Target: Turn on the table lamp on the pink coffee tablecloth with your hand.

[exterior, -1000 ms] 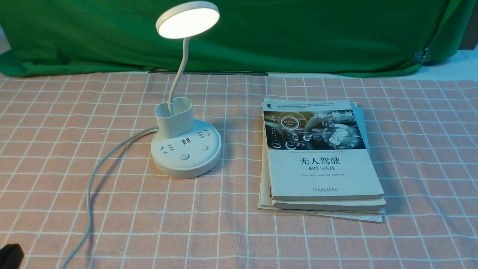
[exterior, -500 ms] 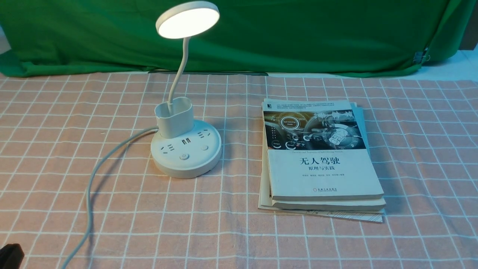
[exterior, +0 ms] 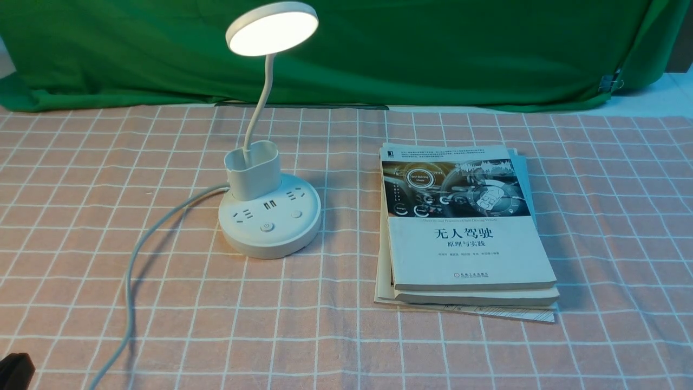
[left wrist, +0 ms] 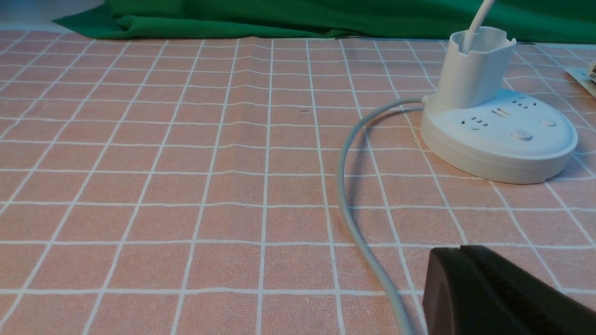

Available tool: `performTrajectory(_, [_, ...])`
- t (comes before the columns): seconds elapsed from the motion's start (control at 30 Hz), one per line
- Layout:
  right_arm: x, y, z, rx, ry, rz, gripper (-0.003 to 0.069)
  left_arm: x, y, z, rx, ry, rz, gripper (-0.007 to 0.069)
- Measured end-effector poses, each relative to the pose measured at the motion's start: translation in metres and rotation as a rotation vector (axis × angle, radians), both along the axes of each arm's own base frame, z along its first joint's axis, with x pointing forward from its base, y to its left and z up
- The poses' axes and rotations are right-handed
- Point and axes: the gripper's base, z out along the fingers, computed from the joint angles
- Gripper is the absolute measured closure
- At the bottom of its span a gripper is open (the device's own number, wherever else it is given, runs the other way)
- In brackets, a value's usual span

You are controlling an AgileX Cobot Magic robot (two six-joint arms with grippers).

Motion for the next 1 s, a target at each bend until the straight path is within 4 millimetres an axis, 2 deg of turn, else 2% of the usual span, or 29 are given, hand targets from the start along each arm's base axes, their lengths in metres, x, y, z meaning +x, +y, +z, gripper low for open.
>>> performTrajectory(1.0, [0.0000, 0.0000, -0.0001, 0.000, 0.001, 0.000, 0.0421, 0.0000, 0.0000, 0.0000, 0.010, -0.001, -0.002, 0.0603])
